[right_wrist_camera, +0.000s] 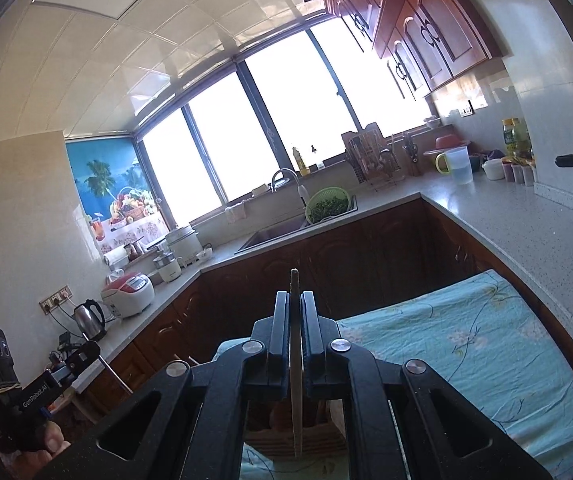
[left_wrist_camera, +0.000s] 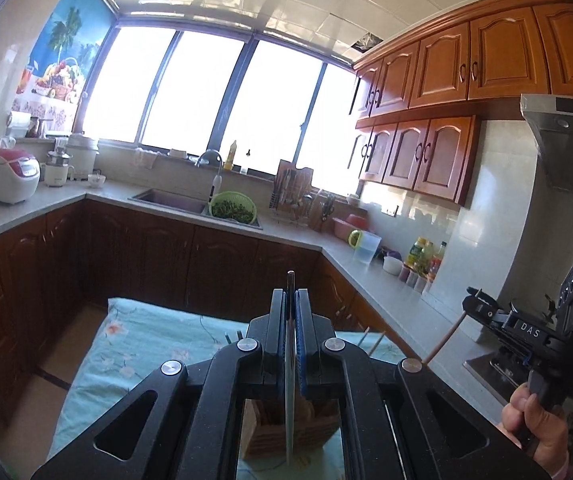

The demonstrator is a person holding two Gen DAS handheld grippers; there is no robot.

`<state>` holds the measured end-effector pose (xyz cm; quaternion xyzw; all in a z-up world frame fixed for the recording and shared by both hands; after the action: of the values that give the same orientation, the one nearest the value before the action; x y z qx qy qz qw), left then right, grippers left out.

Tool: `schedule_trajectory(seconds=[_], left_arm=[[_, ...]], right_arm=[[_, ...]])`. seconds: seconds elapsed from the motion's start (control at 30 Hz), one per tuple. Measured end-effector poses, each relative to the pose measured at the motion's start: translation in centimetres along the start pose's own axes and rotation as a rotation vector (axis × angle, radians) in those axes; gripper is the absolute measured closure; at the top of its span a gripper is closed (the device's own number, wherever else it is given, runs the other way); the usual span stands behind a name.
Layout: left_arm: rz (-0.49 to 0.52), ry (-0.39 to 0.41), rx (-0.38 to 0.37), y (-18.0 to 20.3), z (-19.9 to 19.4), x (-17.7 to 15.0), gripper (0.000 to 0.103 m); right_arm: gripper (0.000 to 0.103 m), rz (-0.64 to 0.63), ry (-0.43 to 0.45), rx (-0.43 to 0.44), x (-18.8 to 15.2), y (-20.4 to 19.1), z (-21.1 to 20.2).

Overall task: Organize utensils
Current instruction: 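Lower the left tool's metal stick into the caddy and open while the right tool inserts its chopstick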

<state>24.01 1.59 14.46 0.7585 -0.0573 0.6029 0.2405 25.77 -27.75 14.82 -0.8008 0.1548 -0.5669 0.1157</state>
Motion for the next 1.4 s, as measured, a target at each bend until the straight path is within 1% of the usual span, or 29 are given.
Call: schedule_trajectory(seconds=[0.1,0.2,0.33,0.4,0.53,0.63,0.8,0.97,1.1,1.13,1.3,1.4], left_arm=[[0.003,0.036,0.016,-0.4,1.7,0.3,0.101],[-0.016,0.057,0.041,-1.3,3.7,-0.7,0.101],[-0.042,0.092,0.073,-2.2,5.5,-3.7,0.101],[-0.058,0.097,0.083,-2.4,6.3,-5.3,0.101],[-0.071,0.069,0.089,-2.3,8.1,-8.2,0.101],[-0.078,0.029,0.091,-2.4,9.4,-10.1,0.101],[-0.097,-0.049,0.087,-3.0,11.7,-11.9,0.1],[-0.103,-0.097,0.084,-3.1,13.6,-11.6,0.1],[-0.105,-0.101,0.082,-3.9,13.0,-10.4,0.1],[-0.106,-0.102,0.082,-4.6,12.0,-10.0,0.1],[-0.095,-0.11,0.089,-4.7,10.8,-10.3,0.099],[-0.105,-0.13,0.078,-4.7,10.8,-10.3,0.099]], right_arm=[[0.098,-0.018,0.018,-0.014,0.8,-0.5,1.4],[0.098,-0.036,0.023,-0.037,0.7,-0.7,2.8],[0.098,-0.036,0.003,-0.063,-0.7,-0.2,4.6],[0.098,-0.027,-0.012,-0.066,-1.6,0.1,5.4],[0.098,-0.015,-0.056,-0.072,-3.6,0.7,6.8],[0.098,-0.01,-0.09,-0.074,-4.9,1.1,7.5],[0.098,-0.006,-0.152,-0.07,-6.7,1.3,8.6],[0.098,-0.013,-0.161,-0.073,-6.9,1.2,8.6],[0.098,-0.016,-0.167,-0.075,-6.7,1.1,8.7],[0.098,-0.015,-0.167,-0.075,-6.7,1.1,8.7],[0.097,-0.008,-0.171,-0.074,-6.8,1.1,8.7],[0.092,0.011,-0.171,-0.063,-6.7,1.3,8.6]])
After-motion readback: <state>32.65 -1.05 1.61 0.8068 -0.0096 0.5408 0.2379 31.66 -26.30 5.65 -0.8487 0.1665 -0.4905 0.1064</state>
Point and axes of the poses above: each gripper's, at about its wrist camera, not at the fingertips, and z roughly the way its jaws point, y to its right, x to its top, the point moved 4 cm from there along z, roughly the way its jaws point, and after that the axes turned 10 degrees about -x, right-handed, at the moved point
